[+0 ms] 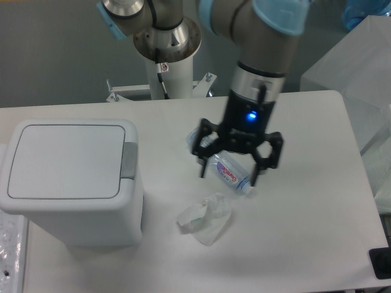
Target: Open the trash can
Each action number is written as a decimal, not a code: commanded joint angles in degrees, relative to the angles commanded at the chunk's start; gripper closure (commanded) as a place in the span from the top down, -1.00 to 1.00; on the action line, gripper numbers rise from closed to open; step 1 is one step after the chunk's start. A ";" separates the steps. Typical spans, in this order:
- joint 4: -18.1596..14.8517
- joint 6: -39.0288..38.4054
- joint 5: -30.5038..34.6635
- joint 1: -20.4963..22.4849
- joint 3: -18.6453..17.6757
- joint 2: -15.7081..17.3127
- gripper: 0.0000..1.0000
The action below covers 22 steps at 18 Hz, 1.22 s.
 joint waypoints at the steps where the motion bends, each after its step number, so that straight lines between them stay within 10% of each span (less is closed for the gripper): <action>1: 0.09 0.17 0.09 -0.26 -1.15 0.89 1.00; 22: 4.22 0.44 0.53 -5.10 -4.06 -0.69 1.00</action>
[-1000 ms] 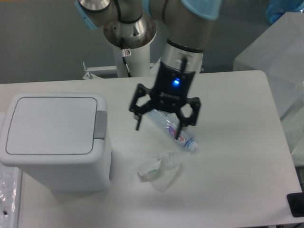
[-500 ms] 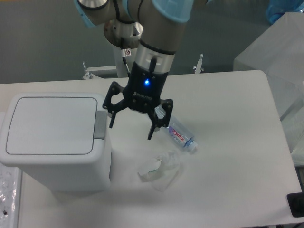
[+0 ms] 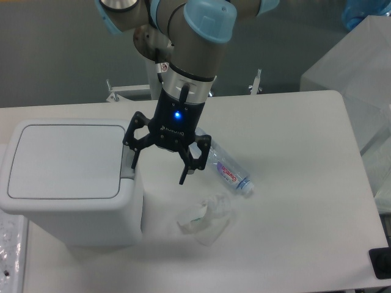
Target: Open the trash can
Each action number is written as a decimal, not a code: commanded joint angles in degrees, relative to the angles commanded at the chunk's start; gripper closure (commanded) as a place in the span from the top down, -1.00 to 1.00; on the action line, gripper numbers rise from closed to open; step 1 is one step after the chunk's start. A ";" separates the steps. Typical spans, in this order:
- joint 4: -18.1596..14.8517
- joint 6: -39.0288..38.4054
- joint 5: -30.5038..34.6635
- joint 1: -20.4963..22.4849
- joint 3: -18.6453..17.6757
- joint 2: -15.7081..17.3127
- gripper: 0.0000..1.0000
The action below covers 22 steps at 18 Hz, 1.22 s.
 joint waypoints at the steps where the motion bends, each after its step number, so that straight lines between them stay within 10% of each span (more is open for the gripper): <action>1: 0.00 0.00 0.09 -0.09 -0.09 -0.09 1.00; 22: 1.66 3.76 2.53 1.05 4.66 -1.58 1.00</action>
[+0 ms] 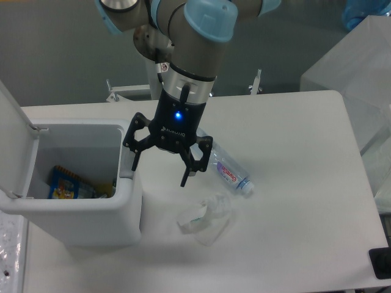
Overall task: Open the trash can
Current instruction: 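Lift the gripper away from the opened trash can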
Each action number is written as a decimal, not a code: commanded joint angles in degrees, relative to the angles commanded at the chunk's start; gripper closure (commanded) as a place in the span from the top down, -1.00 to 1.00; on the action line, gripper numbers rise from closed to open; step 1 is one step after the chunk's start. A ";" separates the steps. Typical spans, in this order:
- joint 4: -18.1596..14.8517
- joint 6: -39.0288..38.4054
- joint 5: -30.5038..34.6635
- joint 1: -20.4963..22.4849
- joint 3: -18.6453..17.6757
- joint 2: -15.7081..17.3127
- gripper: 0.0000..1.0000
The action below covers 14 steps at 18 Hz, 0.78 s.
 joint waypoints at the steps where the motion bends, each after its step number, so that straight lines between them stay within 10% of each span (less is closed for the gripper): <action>1: 0.44 1.85 2.02 1.22 0.00 -0.09 1.00; 14: 0.97 17.24 17.40 10.73 3.69 -11.60 1.00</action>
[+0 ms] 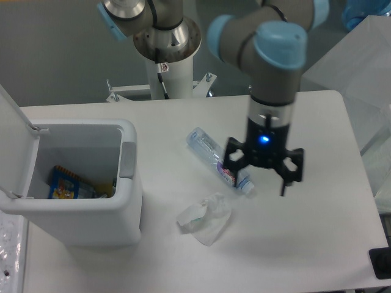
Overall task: Open the trash can
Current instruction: 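Lift the gripper away from the opened trash can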
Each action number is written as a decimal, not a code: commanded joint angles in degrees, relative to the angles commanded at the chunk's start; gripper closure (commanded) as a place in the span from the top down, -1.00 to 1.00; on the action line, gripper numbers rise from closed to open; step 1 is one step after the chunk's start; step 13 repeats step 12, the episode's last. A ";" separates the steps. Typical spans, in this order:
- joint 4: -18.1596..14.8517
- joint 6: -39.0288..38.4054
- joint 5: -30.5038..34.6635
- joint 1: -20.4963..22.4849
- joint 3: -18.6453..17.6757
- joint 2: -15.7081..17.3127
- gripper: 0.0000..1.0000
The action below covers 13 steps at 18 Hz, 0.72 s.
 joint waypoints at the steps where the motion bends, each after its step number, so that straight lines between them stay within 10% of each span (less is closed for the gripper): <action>1: -0.09 0.00 0.89 -0.09 -0.08 -0.18 1.00; 13: -9.31 18.98 8.98 -0.09 1.15 -0.27 1.00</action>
